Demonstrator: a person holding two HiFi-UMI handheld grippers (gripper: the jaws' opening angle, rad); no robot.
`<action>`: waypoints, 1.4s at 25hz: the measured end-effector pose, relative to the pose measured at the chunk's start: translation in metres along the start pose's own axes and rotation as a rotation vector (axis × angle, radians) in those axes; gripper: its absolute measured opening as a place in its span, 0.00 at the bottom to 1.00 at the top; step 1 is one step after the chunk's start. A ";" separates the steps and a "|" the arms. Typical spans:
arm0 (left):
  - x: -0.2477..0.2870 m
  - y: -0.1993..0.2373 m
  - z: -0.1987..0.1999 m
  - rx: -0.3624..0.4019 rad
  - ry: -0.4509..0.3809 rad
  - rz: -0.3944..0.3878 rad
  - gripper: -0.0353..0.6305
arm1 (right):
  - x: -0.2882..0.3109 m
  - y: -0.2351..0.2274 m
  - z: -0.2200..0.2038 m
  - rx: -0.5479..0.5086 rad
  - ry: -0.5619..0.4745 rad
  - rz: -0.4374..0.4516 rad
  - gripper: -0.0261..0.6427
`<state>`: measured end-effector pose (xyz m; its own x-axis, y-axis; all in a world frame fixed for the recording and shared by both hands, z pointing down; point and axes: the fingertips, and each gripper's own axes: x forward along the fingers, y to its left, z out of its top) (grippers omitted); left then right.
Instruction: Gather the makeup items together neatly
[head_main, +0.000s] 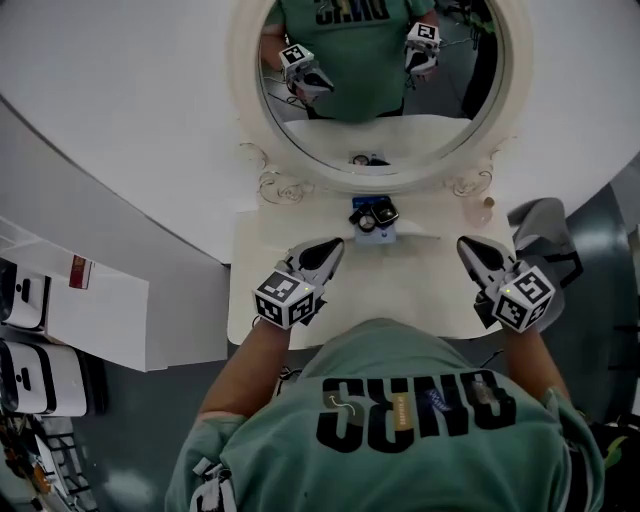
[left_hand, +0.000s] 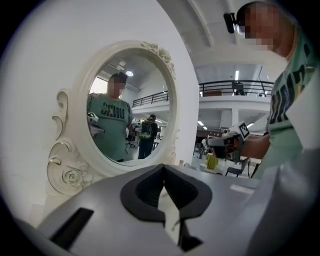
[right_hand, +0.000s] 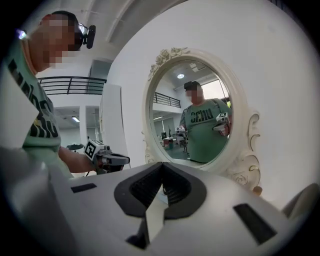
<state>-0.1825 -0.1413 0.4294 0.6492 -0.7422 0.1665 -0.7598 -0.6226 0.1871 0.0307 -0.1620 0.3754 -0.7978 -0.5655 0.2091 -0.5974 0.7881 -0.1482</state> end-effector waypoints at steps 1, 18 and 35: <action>0.011 0.007 -0.004 0.007 0.035 0.019 0.07 | 0.001 -0.009 -0.001 0.005 0.005 0.014 0.03; 0.169 0.115 -0.117 0.061 0.634 0.068 0.22 | -0.013 -0.098 -0.056 0.131 0.061 -0.043 0.03; 0.186 0.131 -0.150 -0.046 0.761 0.111 0.20 | -0.010 -0.105 -0.070 0.153 0.080 -0.076 0.03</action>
<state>-0.1557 -0.3235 0.6297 0.4274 -0.4137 0.8038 -0.8304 -0.5312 0.1681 0.1070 -0.2221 0.4568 -0.7444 -0.5963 0.3004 -0.6661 0.6942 -0.2727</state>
